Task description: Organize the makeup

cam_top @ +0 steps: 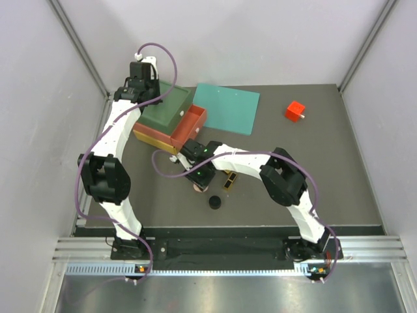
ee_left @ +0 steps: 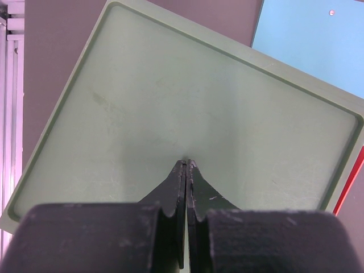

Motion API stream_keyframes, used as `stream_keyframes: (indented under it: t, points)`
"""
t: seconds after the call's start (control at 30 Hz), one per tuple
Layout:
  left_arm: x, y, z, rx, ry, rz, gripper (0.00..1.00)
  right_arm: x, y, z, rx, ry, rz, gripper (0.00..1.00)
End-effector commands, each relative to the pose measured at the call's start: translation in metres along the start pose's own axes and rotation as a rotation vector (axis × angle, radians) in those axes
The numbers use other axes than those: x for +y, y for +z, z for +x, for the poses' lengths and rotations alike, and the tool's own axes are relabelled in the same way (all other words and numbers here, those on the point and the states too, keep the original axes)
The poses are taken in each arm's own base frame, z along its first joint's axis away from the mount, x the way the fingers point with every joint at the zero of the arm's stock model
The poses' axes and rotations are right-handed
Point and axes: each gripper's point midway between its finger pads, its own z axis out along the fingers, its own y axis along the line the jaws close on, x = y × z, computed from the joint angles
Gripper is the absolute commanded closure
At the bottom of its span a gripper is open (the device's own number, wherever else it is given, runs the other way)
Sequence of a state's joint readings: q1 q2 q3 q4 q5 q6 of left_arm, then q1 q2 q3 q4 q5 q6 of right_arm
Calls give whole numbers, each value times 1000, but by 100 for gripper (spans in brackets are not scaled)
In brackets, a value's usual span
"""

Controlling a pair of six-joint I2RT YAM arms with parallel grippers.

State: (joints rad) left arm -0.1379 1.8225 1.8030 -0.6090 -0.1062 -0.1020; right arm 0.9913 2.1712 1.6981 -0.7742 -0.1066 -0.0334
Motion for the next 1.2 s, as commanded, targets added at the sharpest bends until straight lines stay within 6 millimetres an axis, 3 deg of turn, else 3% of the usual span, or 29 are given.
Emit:
stream_keyframes:
  t: [0.0,0.17,0.3,0.57,0.7,0.9,1.17]
  points:
    - [7,17,82,282,17,-16,100,6,10,-16,-42,-38,41,76]
    - [7,15,84,282,15,-17,100,5,-2,-18,-67,-46,62,89]
    - [9,14,86,285,19,-26,100,9,-25,-23,-118,-51,49,92]
    - [8,15,87,288,14,-25,100,24,-103,-59,-291,-52,4,92]
    - [7,16,87,289,11,-18,100,25,-144,-89,-394,-34,-9,91]
    - [5,15,90,292,9,-8,100,-8,-180,-128,-532,65,39,91]
    - [4,12,96,301,8,2,100,-68,-188,-157,-659,177,124,87]
